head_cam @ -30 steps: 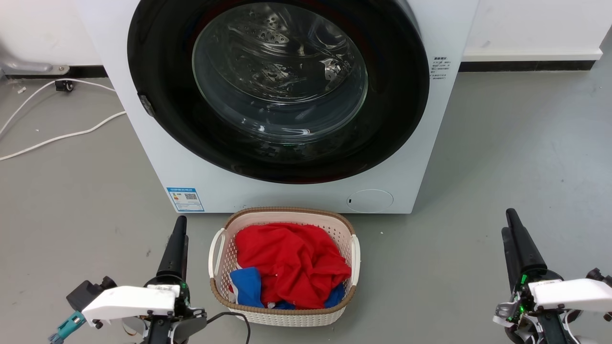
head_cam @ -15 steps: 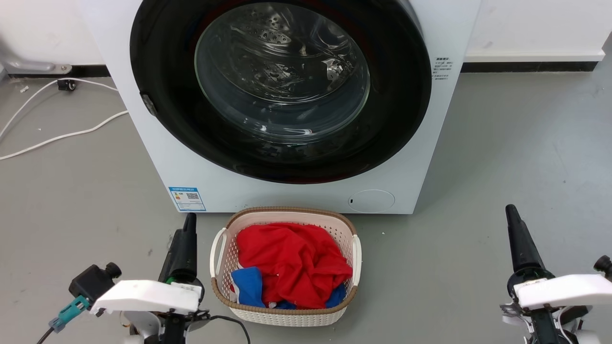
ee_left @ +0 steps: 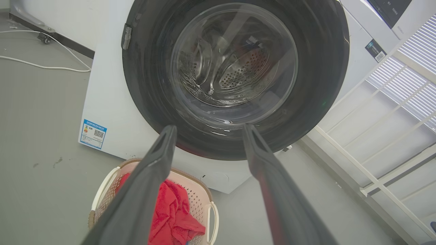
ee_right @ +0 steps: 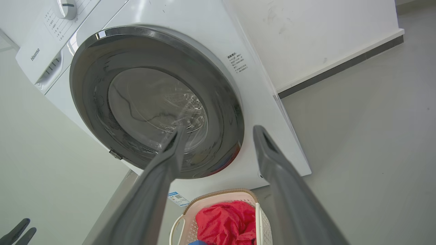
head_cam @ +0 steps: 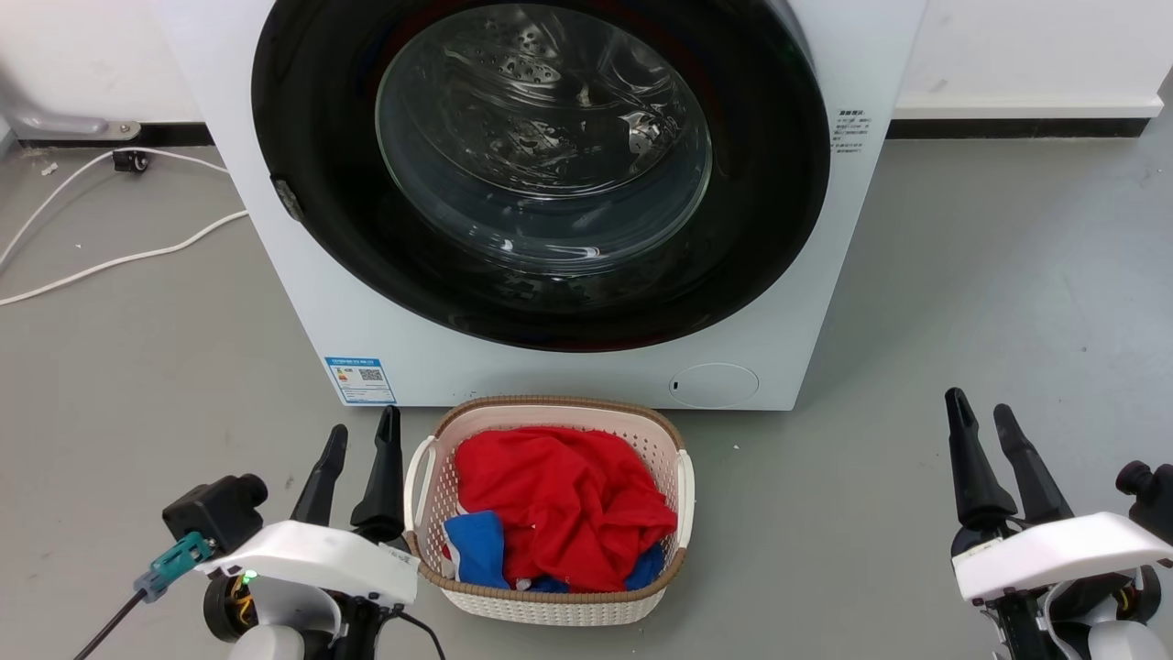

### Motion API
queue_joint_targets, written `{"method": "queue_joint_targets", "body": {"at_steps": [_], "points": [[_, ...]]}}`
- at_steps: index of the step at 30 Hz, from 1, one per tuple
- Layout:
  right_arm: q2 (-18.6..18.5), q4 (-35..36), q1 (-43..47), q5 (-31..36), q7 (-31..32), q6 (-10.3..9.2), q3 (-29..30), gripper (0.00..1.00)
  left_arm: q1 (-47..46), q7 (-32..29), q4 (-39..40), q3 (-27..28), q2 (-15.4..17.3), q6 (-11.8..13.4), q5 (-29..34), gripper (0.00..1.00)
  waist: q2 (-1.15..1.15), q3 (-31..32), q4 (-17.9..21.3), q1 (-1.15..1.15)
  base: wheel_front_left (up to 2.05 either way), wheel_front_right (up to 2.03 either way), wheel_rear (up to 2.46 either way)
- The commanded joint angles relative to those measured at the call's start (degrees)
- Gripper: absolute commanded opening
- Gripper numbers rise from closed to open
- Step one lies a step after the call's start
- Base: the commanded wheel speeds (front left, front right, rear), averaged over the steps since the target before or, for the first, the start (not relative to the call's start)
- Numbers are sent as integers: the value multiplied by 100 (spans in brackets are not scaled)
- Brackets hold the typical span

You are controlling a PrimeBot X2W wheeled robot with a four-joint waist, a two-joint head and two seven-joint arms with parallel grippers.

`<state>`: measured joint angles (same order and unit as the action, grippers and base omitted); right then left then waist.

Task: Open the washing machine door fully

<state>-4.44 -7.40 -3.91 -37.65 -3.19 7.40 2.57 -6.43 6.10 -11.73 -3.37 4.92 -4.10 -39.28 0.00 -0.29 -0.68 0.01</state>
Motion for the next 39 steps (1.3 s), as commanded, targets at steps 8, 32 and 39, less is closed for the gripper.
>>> {"method": "queue_joint_targets", "body": {"at_steps": [8, 32, 39], "points": [[2, 247, 61, 952, 103, 12, 9, 100, -209, 187, 24, -204, 210, 170, 924, 100, 0, 7, 4, -1, 0, 0, 0], [90, 497, 248, 2589, 252, 13, 55, 100, -275, 510, -172, -548, 374, 350, 2152, 100, 0, 29, 34, -1, 0, 0, 0], [112, 557, 297, 2987, 255, 14, 52, 100, -296, 599, -263, -604, 374, 326, 2414, 100, 0, 26, 35, -1, 0, 0, 0]]}}
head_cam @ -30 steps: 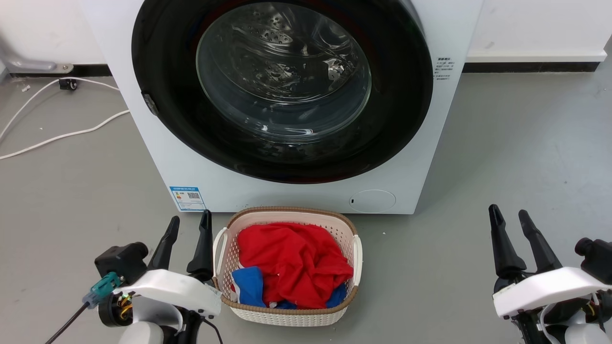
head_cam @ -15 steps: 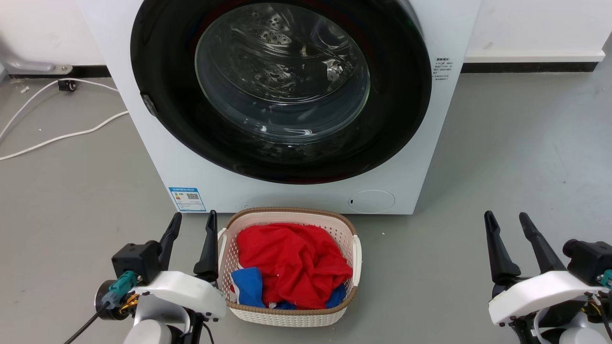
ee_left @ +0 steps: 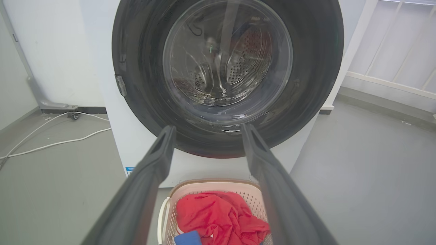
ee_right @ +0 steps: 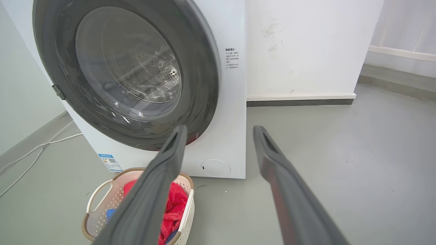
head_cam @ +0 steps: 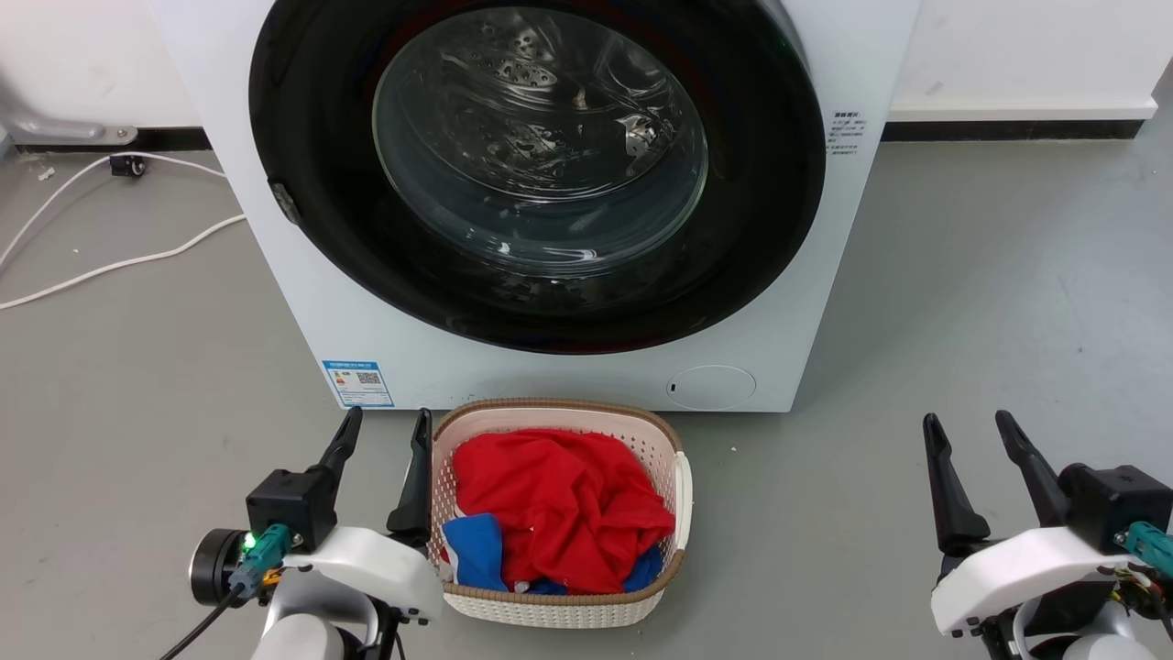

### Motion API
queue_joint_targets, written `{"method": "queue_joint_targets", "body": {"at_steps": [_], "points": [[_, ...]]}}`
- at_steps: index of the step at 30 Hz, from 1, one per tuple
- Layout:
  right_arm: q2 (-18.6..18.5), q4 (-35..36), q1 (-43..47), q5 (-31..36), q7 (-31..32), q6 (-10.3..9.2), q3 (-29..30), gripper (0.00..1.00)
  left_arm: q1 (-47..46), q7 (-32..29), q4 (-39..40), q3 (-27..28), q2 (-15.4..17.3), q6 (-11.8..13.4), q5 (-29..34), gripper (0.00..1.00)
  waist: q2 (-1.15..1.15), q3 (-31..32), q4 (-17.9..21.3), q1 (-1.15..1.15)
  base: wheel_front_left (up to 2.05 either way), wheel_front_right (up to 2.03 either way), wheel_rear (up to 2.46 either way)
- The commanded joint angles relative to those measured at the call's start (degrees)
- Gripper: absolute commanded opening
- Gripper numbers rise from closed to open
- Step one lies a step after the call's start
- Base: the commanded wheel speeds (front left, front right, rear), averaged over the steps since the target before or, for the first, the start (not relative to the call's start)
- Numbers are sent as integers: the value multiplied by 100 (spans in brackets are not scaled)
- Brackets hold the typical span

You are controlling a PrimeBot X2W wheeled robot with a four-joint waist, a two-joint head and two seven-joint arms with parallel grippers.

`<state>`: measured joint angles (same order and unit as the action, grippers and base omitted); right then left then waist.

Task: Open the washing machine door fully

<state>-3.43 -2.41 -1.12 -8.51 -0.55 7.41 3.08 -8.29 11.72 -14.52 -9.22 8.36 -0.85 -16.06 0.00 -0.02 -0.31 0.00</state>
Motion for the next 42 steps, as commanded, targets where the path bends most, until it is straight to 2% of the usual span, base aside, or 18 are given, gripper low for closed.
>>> {"method": "queue_joint_targets", "body": {"at_steps": [1, 20, 30, 38, 39, 40, 41, 42], "points": [[14, 66, 22, 132, -13, 13, 0, 100, -110, 49, -5, -20, 25, -3, 119, 100, 0, -3, -4, 0, 0, 0, 0], [58, 152, 50, 729, -109, 13, 68, 100, -102, 262, -158, 51, -116, -252, 531, 100, 0, -17, -36, 0, 0, 0, 0], [60, 107, 60, 924, -204, 8, 104, 100, -117, 363, -252, 127, -198, -296, 816, 100, 0, -12, -68, 0, 0, 0, 0], [61, 5, 13, 695, -242, 8, 139, 100, -86, 351, -301, 231, -254, -339, 738, 100, 0, -5, -73, 0, 0, 0, 0], [61, -9, 9, 630, -255, 8, 143, 66, -85, 350, -304, 237, -258, -346, 748, 100, 0, -2, -74, 0, 0, 0, 0], [61, -24, 7, 551, -265, 8, 134, 6, -82, 350, -308, 248, -263, -350, 751, 100, 0, 1, -77, 0, 0, 0, 0], [61, -39, 8, 543, -277, 8, 134, 0, -78, 350, -311, 258, -267, -354, 752, 100, 0, 3, -79, 0, 0, 0, 0], [60, -54, 13, 499, -285, 8, 139, 0, -76, 350, -314, 267, -273, -359, 754, 100, 0, 4, -83, 0, 0, 0, 0]]}}
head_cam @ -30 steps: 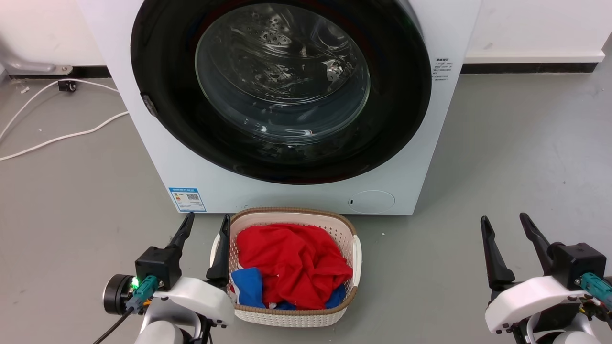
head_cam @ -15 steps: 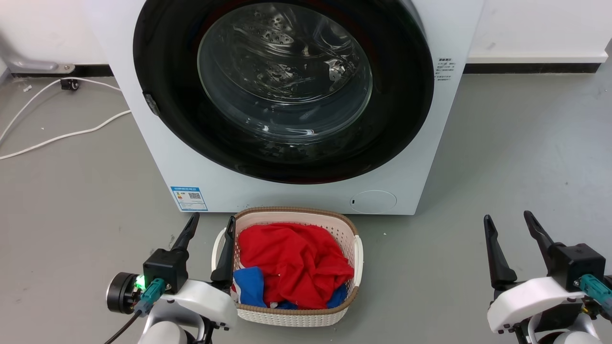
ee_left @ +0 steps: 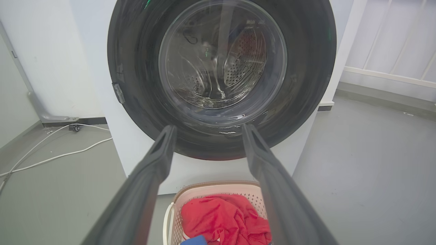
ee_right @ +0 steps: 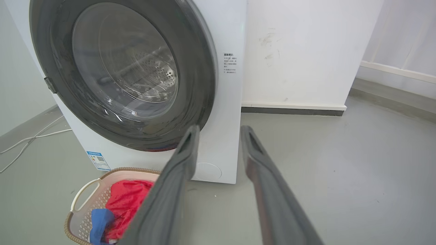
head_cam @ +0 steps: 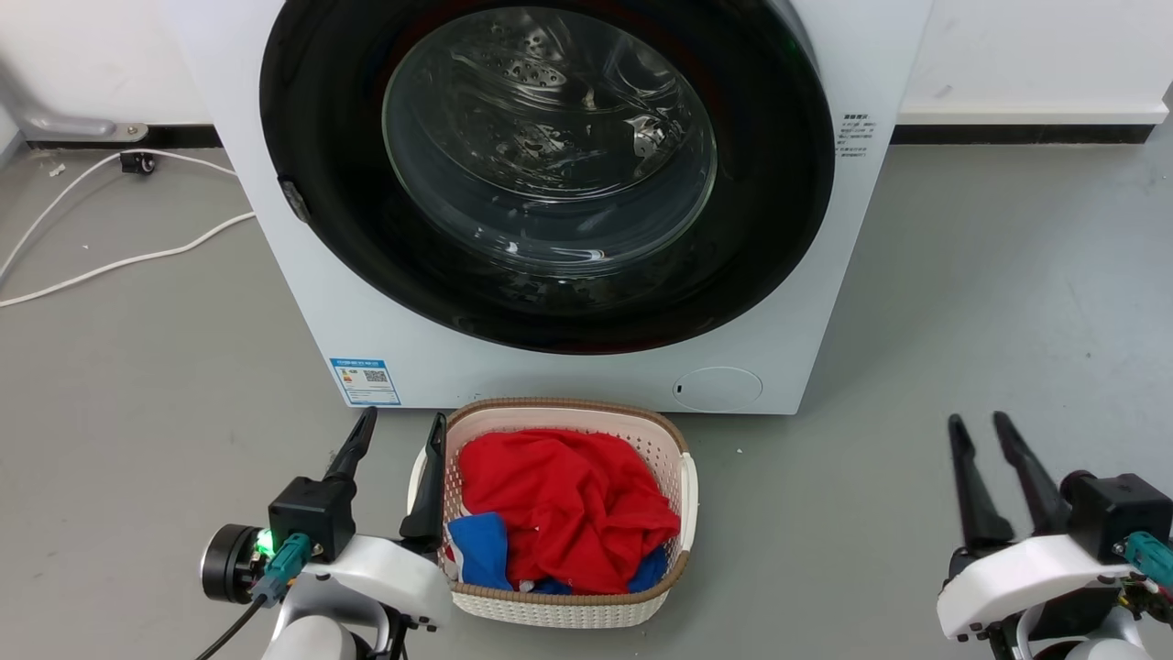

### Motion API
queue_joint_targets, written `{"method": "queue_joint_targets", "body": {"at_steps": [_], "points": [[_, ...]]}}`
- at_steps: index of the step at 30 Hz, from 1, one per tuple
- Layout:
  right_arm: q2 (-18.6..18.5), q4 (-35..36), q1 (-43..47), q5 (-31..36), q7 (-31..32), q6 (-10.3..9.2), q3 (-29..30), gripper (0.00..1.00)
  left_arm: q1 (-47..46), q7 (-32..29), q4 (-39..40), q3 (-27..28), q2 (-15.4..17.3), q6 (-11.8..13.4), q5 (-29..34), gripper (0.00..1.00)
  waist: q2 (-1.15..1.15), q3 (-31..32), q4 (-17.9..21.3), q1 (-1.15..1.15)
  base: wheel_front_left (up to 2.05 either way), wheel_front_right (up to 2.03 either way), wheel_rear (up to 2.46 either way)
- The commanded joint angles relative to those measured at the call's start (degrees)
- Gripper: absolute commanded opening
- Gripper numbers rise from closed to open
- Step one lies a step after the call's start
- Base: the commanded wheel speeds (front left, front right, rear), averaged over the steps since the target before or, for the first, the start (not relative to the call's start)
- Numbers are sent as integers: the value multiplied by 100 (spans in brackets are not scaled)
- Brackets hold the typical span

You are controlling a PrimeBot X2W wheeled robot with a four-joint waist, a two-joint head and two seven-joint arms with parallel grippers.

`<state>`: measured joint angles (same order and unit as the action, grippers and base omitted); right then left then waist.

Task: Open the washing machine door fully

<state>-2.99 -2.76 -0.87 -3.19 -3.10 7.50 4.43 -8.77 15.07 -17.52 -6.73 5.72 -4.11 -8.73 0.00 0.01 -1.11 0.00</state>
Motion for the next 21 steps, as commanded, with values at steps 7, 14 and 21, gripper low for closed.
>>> {"method": "queue_joint_targets", "body": {"at_steps": [7, 14, 21], "points": [[15, -113, -25, -391, -99, -1, -7, 0, -23, 15, -34, 66, -31, -49, 47, 100, 0, 6, -7, 0, 0, 0, 0], [10, -450, -121, -1284, -147, -1, 263, 0, -7, 15, -29, 136, -75, -27, 34, 100, 0, 10, -3, 0, 0, 0, 0], [10, -1440, -630, -3483, -398, 0, 989, 0, -119, 15, 14, 214, -131, -42, 9, 100, 0, -158, -43, 0, 0, 0, 0]]}}
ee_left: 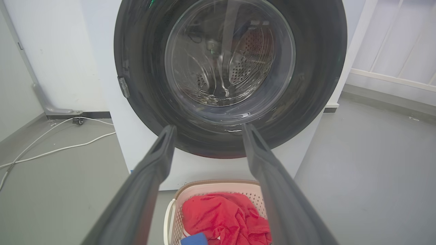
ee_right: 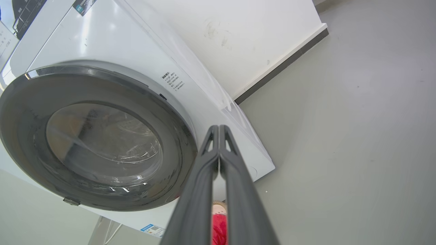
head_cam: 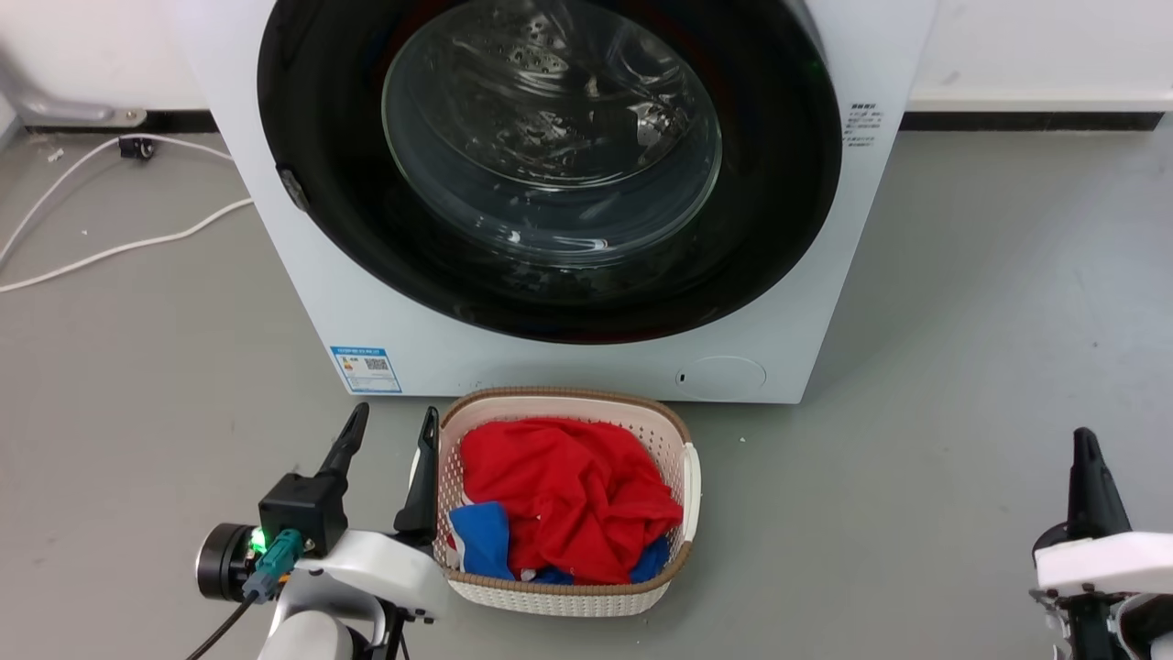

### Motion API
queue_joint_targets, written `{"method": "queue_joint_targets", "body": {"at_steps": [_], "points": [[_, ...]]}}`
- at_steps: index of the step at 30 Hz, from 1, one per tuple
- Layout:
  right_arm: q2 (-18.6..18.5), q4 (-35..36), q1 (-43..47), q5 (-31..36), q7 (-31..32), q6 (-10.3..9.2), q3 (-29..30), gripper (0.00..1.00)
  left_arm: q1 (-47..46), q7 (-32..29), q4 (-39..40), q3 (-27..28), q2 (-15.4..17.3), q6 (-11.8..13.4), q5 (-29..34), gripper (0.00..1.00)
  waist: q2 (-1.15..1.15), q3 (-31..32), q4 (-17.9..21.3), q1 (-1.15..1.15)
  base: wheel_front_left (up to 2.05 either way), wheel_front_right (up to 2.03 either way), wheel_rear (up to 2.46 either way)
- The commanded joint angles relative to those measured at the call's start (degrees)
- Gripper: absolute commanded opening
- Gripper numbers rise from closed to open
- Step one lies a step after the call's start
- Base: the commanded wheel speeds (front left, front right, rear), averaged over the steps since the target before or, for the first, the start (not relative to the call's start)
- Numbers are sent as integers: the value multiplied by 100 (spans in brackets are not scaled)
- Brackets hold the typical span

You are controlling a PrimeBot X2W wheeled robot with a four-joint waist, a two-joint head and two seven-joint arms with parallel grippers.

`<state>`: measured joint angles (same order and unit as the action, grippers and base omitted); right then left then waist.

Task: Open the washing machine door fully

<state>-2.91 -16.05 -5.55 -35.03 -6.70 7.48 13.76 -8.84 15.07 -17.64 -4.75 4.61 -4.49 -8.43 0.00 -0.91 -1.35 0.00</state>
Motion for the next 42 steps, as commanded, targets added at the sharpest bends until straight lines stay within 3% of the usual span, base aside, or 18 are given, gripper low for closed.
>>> {"method": "queue_joint_targets", "body": {"at_steps": [1, 2, 9, 17, 21, 28, 35, 42], "points": [[2, -112, -162, -299, -38, 2, 56, 0, -112, 15, 26, 16, -20, -5, -21, 100, 0, -66, -19, 0, 0, 0, 0], [3, -218, -221, -337, -75, 2, 128, 0, -133, 15, 39, 22, -25, -10, -20, 100, 0, -112, -30, 0, 0, 0, 0], [-53, -893, -1128, -2206, 209, 2, 766, 0, -318, 15, 263, 96, -75, -4, -13, 100, 0, -586, -99, 0, 0, 0, 0], [-415, -1750, -2645, -4450, 1294, 2, 1686, 0, -630, 15, 471, 82, -132, 27, -16, 100, 0, -1194, -236, 0, 0, 0, 0], [-745, -2199, -3418, -5044, 1898, 2, 1879, 0, -813, 15, 521, 44, -155, 31, -48, 100, 0, -1449, -333, 0, 0, 0, 0], [-1141, -2876, -4820, -5230, 3070, 2, 1395, 0, -1080, 15, 593, -93, -170, 57, -83, 100, 0, -1796, -477, 0, 0, 0, 0], [-1366, -3511, -6130, -4775, 3903, 2, 623, 0, -1304, 15, 760, -293, -172, 158, -190, 100, 0, -2170, -616, 0, 0, 0, 0], [-1573, -4335, -7230, -4106, 4293, 2, 43, 0, -1531, 15, 924, -525, -174, 271, -307, 100, 0, -2618, -800, 0, 0, 0, 0]]}}
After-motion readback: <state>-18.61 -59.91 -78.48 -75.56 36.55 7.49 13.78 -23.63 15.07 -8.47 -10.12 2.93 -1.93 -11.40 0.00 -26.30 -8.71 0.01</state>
